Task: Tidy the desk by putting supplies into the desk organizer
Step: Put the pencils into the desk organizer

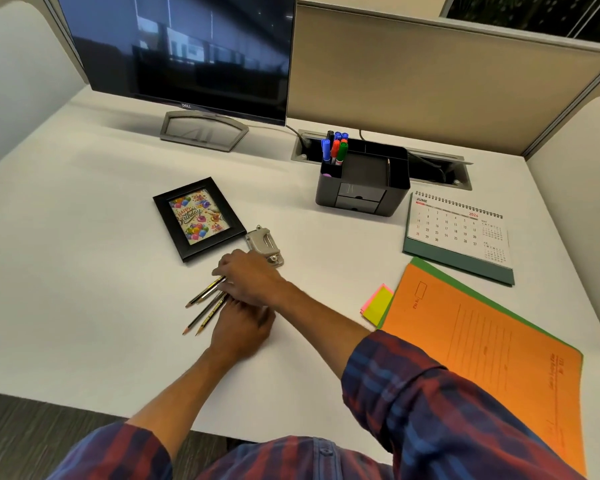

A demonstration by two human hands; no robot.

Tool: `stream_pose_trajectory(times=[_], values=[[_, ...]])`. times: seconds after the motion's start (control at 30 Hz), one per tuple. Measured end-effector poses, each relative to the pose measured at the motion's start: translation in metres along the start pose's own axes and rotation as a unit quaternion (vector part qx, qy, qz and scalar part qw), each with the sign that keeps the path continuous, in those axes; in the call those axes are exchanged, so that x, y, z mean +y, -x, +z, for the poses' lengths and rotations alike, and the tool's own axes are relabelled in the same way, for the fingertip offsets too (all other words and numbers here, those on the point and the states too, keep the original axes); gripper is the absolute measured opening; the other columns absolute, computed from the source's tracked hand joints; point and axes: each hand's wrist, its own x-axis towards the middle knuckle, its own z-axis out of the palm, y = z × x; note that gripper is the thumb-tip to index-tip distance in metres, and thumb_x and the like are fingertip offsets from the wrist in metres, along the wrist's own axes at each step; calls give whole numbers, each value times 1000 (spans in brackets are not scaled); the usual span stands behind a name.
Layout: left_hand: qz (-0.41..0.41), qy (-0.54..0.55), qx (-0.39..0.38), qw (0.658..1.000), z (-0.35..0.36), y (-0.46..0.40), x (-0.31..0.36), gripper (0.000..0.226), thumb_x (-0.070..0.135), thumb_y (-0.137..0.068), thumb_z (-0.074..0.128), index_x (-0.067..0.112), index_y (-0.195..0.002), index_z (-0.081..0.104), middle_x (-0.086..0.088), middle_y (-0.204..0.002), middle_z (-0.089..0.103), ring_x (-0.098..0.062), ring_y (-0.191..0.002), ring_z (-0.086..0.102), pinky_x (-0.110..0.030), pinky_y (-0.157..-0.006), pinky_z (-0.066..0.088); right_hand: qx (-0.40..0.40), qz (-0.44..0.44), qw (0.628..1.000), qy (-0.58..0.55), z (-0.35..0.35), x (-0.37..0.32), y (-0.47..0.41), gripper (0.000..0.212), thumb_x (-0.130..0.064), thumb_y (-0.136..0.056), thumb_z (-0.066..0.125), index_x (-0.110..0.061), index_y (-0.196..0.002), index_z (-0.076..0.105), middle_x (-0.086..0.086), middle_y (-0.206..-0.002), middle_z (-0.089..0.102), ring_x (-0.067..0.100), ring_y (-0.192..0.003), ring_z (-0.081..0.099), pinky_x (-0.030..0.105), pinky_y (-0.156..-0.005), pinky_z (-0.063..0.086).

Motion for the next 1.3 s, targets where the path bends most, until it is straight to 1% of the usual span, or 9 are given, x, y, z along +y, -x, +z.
stream_pose_trajectory(times=[0.1,0.27,0.57,0.7,0.8,0.97,1.1,1.2,1.3], values=[[-10,-12,-20,1000,-4,3,4,44,34,-86,36,6,-82,69,-13,-67,69,-33,-61,66,-33,-56,48,-34,-20,998,39,8,-7,-8,35,-34,-98,48,-25,-131,56,1,-133,56,22,-121,47,40,-95,39],[-23,-2,-28,999,-4,3,3,50,37,-85,34,6,-97,71,-13,-80,73,-32,-72,69,-37,-64,55,-53,-39,995,74,15,-11,-16,24,-31,-97,50,-25,-116,64,-1,-119,58,20,-113,50,38,-91,39],[-14,2,-13,1000,-7,3,4,46,36,-87,36,6,-93,70,-12,-76,72,-30,-67,67,-34,-60,53,-38,-50,996,69,11,-12,-17,12,-18,-95,54,-20,-106,58,0,-108,59,21,-102,52,35,-85,39],[9,3,9,1000,-8,1,5,42,33,-87,39,6,-86,70,-11,-72,71,-30,-64,65,-32,-58,49,-29,-52,996,63,8,-10,-12,22,-3,-90,52,-17,-105,55,2,-104,59,22,-98,52,34,-82,38],[12,8,9,1000,-7,0,3,40,33,-86,39,7,-82,69,-12,-70,70,-32,-64,64,-32,-59,47,-19,-44,998,37,9,-6,-11,35,2,-88,51,-17,-117,54,3,-111,61,24,-102,52,36,-85,39],[12,4,2,1000,2,-1,-4,38,33,-86,39,10,-94,69,-13,-86,72,-33,-81,64,-36,-72,47,55,-50,997,9,13,-1,-11,45,-3,-91,54,-19,-133,51,4,-117,63,25,-108,53,37,-86,41],[33,29,27,999,3,-3,-4,37,30,-89,40,11,-111,64,-11,-108,69,-29,-106,59,-38,-95,42,151,-13,984,-96,4,3,-2,43,-10,-91,61,-16,-133,53,10,-114,66,31,-103,59,44,-79,51],[37,40,30,998,2,-3,-3,46,32,-91,41,12,-130,54,-10,-135,56,-27,-132,44,-40,-114,29,206,34,961,-179,-7,12,9,51,-11,-91,61,-22,-139,47,8,-111,69,29,-92,64,39,-74,54],[15,41,11,999,6,-2,-3,56,39,-95,34,15,-146,38,-4,-153,36,-19,-145,24,-39,-120,18,267,78,935,-222,-21,27,19,62,-11,-90,62,-27,-145,37,4,-108,70,22,-86,68,38,-77,57]])
